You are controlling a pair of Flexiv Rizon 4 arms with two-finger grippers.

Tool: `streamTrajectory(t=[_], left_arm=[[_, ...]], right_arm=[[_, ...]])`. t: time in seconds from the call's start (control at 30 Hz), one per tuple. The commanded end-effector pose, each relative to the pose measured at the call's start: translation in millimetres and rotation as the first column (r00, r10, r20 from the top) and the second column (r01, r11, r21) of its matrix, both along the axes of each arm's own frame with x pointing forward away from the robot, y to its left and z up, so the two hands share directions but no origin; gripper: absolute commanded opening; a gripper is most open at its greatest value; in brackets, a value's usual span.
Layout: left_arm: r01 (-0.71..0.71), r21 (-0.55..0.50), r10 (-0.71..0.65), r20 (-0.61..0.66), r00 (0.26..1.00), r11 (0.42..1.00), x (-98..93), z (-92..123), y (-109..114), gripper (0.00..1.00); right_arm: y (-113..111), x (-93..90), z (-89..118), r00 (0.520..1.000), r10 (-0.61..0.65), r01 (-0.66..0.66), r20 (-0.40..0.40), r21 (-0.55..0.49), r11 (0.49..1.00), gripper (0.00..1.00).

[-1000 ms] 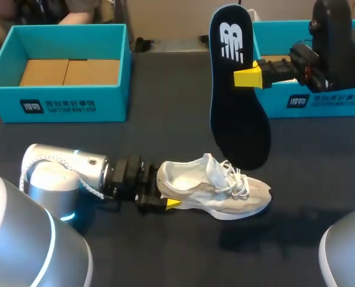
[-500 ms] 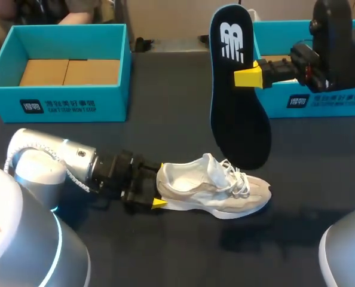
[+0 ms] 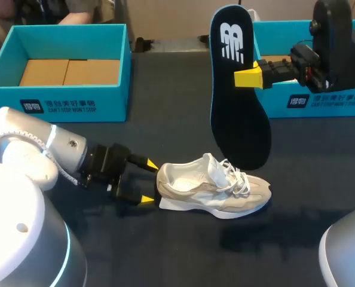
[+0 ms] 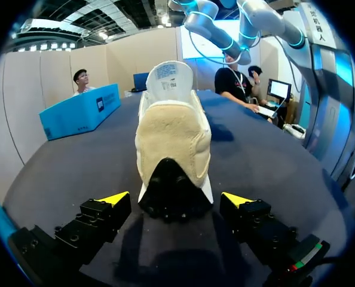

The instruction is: Take the shoe out of the shoebox, open the shoe tongue, remove and reinsert the insole, then place the shoe into the shoebox

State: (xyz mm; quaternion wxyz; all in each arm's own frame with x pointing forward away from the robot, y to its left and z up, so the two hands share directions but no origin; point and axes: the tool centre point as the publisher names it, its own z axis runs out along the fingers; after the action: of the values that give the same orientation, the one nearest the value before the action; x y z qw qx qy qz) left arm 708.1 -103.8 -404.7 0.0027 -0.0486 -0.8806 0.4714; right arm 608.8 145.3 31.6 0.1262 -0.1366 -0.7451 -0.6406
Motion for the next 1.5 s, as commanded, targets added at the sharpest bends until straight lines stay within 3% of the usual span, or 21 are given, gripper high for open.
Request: streamTrajectory(t=[0.03,0.2,0.4,0.5,0.53,0.97,1.03,1.2,1.5], left_arm=[[-0.026,0.046,0.025,0.019,1.0,0.999,-8.2,6.0,1.8,1.0],[-0.026,0.046,0.025,0.019,1.0,0.999,-8.2,6.0,1.8,1.0],[-0.008,0.196,-0.002,0.052,0.999,0.981,3.6,30.9,8.0,1.0],[0.04,0.348,-0.057,0.04,0.998,0.937,3.1,42.4,7.8,1.0],[-0.003,0.387,-0.04,0.103,0.994,0.922,1.7,47.1,8.7,1.0],[-0.003,0.387,-0.04,0.103,0.994,0.922,1.7,47.1,8.7,1.0],[-0.015,0.48,-0.043,0.11,0.993,0.877,1.4,51.8,1.1,1.0],[0.024,0.55,-0.043,0.021,0.999,0.835,7.2,54.4,-7.9,1.0],[0.009,0.701,-0.057,0.045,0.997,0.713,2.9,64.7,-14.3,1.0]], right_arm=[[2.8,2.3,0.1,1.0,0.002,-0.002,-0.002,-0.003,1.0,0.0],[2.8,2.3,0.1,1.0,0.002,-0.002,-0.002,-0.003,1.0,0.0],[2.8,2.3,0.1,1.0,0.002,-0.002,-0.002,-0.003,1.0,0.0],[2.8,2.3,0.1,1.0,0.002,-0.002,-0.002,-0.003,1.0,0.0],[2.8,2.3,0.1,1.0,0.002,-0.002,-0.002,-0.003,1.0,0.0],[2.8,2.3,0.1,1.0,0.002,-0.002,-0.002,-0.003,1.0,0.0],[2.8,2.3,0.1,1.0,0.002,-0.002,-0.002,-0.003,1.0,0.0],[2.8,2.3,0.1,1.0,0.002,-0.002,-0.002,-0.003,1.0,0.0],[2.8,2.3,0.1,1.0,0.002,-0.002,-0.002,-0.003,1.0,0.0]])
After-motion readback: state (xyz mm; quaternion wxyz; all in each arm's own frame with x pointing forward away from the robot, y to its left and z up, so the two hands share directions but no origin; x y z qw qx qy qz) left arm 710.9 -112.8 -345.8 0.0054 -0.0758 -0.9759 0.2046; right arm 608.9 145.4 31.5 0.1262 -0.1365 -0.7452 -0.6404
